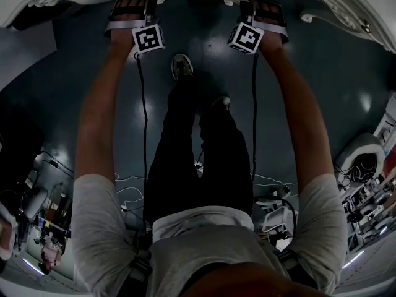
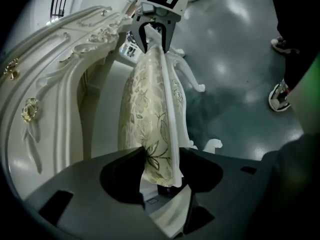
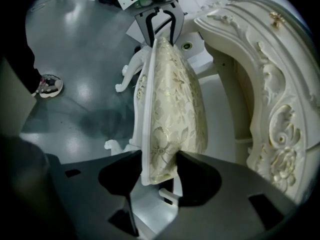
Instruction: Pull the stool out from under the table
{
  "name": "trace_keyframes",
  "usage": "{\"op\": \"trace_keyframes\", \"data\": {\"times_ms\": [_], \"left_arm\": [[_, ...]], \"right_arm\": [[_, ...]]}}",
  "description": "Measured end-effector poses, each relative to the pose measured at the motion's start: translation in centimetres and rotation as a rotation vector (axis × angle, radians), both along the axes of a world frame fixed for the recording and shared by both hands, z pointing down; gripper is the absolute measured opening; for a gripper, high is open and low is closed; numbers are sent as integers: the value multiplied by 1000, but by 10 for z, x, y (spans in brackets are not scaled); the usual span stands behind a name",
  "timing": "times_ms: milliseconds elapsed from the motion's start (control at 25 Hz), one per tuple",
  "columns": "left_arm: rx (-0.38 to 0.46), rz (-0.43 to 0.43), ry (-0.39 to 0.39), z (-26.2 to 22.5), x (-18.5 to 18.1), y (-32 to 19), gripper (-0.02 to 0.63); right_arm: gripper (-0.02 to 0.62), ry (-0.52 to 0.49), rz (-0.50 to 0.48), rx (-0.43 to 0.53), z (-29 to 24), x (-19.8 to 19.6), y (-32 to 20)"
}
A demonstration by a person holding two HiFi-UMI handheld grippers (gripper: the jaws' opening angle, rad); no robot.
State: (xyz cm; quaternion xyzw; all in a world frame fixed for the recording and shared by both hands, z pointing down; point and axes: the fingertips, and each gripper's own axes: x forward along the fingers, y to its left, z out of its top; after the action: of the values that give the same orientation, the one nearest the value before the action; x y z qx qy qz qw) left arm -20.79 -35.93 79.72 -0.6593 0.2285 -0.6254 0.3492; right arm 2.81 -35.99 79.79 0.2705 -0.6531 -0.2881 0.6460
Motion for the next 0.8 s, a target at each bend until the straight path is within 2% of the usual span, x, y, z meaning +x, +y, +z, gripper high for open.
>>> {"op": "trace_keyframes", "data": {"times_ms": [200,400,520,680,800], "left_arm": [[-21,-29,-3,-1,0,10,216],[-64,-46,28,-2,4,26,216],[-72,-62,27,-4,5,31,216],[-63,-90,69,-5,10,36,202],[-67,-97,62,-9,9,39,199]], "right_arm": [[229,-1,21,-12,0,0,11],[230,6,-7,-36,-3,1,19],[230,-2,-13,-45,-3,2,24],[230,24,-1,-37,0,7,28],[230,20,-9,-41,0,5,31]]}}
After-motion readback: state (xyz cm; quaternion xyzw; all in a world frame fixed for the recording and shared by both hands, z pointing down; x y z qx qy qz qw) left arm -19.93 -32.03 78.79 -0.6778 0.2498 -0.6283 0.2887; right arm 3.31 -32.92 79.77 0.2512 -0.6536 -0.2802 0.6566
